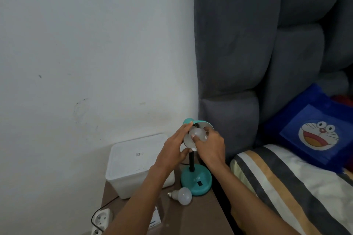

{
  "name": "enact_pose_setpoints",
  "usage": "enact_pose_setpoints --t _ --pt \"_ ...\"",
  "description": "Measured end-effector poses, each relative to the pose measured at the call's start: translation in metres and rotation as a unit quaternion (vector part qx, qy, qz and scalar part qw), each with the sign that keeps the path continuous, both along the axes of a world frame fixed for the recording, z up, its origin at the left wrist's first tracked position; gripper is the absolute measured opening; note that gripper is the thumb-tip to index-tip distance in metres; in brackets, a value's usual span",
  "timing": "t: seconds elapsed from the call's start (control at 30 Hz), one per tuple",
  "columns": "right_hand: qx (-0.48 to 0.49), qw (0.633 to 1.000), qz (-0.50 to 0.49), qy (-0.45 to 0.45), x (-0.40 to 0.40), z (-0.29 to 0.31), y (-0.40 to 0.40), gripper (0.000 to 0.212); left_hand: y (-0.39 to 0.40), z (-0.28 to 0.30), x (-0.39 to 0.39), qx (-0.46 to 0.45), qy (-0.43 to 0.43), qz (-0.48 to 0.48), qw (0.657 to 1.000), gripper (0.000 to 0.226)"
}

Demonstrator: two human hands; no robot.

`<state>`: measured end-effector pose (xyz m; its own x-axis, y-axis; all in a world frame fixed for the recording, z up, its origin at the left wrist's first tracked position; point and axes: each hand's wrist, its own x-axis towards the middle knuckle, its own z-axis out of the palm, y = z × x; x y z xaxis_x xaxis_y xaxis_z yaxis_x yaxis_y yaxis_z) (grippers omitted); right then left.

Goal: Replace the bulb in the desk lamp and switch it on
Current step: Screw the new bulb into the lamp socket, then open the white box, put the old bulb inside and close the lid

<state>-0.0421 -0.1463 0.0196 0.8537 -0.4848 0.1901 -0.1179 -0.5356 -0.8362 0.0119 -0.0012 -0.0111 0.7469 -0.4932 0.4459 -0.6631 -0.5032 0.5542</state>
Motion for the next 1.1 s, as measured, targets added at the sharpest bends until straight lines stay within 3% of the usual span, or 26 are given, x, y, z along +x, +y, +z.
enact_pose_setpoints --t 0.13,0.23,0.33,0.53,0.67,0.77,0.9,1.1 --pt "-0.031 0.995 -0.042 -0.086 -0.013 0.026 0.000 0.040 0.013 0.010 -0.007 -0.004 0.000 0.014 1.000 0.101" --pt "-0.066 0.986 0.003 -0.154 -0.014 0.046 0.016 0.041 0.032 0.017 -0.015 -0.025 0.008 0.072 0.997 0.098" --pt "-0.093 0.979 0.076 -0.162 -0.009 0.054 0.049 0.050 0.064 0.015 -0.022 -0.027 0.024 0.145 0.989 0.093" --pt "-0.116 0.974 0.191 -0.031 0.016 0.015 0.112 0.071 0.146 -0.009 -0.023 -0.060 0.087 0.263 0.959 0.094" --pt "-0.154 0.960 0.217 0.086 0.035 -0.029 0.126 0.100 0.192 -0.037 -0.015 -0.033 0.148 0.319 0.935 0.116" --pt "-0.144 0.954 0.214 0.152 0.049 -0.052 0.123 0.126 0.211 -0.057 -0.009 -0.057 0.196 0.309 0.929 0.127" --pt "-0.121 0.944 0.226 0.207 0.067 -0.072 0.119 0.153 0.218 -0.071 -0.006 -0.103 0.197 0.248 0.943 0.111" --pt "-0.147 0.935 0.261 0.191 0.074 -0.088 0.110 0.157 0.222 -0.074 -0.001 -0.126 0.179 0.229 0.948 0.103"
